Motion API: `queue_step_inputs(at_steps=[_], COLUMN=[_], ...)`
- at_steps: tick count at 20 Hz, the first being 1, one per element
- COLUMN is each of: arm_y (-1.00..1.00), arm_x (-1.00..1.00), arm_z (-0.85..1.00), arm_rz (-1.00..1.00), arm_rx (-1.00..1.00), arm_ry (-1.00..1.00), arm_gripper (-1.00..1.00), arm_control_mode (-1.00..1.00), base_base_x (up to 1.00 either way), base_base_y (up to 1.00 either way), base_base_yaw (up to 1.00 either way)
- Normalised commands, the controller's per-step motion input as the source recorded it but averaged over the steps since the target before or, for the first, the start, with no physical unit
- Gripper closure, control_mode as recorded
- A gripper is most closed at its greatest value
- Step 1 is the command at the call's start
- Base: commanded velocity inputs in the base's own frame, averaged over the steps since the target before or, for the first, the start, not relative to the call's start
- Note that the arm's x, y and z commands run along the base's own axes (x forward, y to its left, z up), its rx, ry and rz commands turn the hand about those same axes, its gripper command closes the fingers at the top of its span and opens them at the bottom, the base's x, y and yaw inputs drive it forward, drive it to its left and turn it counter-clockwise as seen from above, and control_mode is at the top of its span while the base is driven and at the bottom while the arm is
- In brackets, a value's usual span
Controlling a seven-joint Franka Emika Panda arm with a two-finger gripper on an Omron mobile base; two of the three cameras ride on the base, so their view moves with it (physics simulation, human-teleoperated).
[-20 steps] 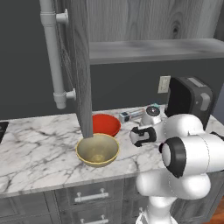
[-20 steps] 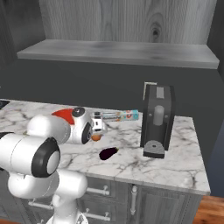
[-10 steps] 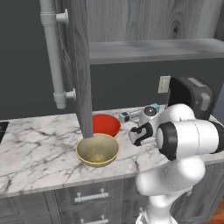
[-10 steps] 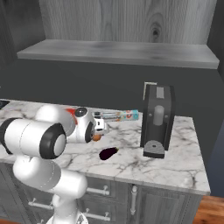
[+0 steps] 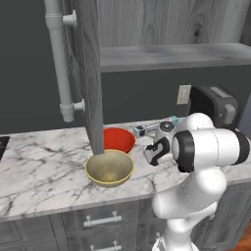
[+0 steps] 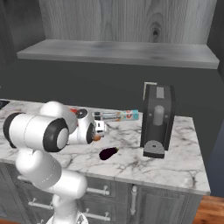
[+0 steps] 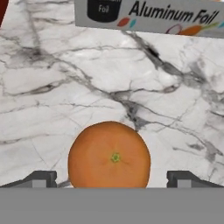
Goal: Pick both bowls and place them on the counter. Then place the tangerine in one bowl and place the eggplant in the other bowl.
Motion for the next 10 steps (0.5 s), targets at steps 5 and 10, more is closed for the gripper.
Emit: queue_step_inputs(at_steps=[5, 10], arm_y=[0.00, 0.00], arm_x=[0.05, 0.22], arm_z=[-0.15, -0.08], arm_rz=[0.00, 0.00], arm_rx=[0.00, 0.00], arm_ry=[0.00, 0.00], arm_gripper=[-1.00, -1.00], arm_control_mode=[-1.00, -1.00], base_base_x=[0.00, 0.00], base_base_y=[0.00, 0.00], base_base_yaw=[0.00, 0.00])
